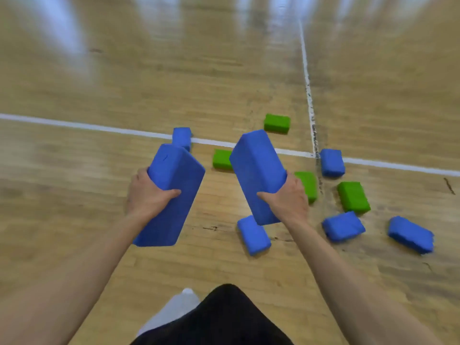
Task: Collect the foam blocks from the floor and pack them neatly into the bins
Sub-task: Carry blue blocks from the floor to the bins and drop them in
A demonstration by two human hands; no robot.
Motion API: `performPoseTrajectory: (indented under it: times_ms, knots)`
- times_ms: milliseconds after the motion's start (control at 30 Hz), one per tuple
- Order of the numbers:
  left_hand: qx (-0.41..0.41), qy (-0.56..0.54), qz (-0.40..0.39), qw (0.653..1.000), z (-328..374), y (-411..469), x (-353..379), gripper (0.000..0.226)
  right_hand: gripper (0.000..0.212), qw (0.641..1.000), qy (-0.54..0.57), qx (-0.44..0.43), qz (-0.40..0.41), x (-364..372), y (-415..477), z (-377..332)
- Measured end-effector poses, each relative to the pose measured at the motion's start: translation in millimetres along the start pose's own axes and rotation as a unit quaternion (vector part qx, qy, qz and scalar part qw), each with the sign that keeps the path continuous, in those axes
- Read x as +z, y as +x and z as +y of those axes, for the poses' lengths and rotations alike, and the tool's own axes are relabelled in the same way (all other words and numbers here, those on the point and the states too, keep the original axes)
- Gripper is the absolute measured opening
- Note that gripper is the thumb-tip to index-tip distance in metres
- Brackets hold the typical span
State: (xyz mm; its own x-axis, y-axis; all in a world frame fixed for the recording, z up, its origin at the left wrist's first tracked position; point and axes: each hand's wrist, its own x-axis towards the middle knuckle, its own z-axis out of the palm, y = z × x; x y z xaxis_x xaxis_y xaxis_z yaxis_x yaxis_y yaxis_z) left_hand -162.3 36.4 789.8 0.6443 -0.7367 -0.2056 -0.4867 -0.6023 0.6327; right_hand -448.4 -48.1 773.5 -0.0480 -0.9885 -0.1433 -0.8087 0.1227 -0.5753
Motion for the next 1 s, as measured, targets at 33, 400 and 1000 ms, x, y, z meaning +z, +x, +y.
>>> performPoseTrajectory:
  times_ms: [33,400,1000]
  knots:
    - [-0.022,-0.02,0.022,0.999,-19,-2,-18,0.09,0.09,0.999,-0.009,-0.031,-0.017,10,1,-24]
    - [-0.318,-0.21,0.277,0.882,-310,-92,-213,0.089,0.087,0.9,-0.095,-0.348,-0.243,225,-161,-286]
    - [-0.586,-0.262,0.52,0.563,-591,-280,-363,0.081,0.091,0.602,-0.123,-0.611,-0.5,496,-548,-526]
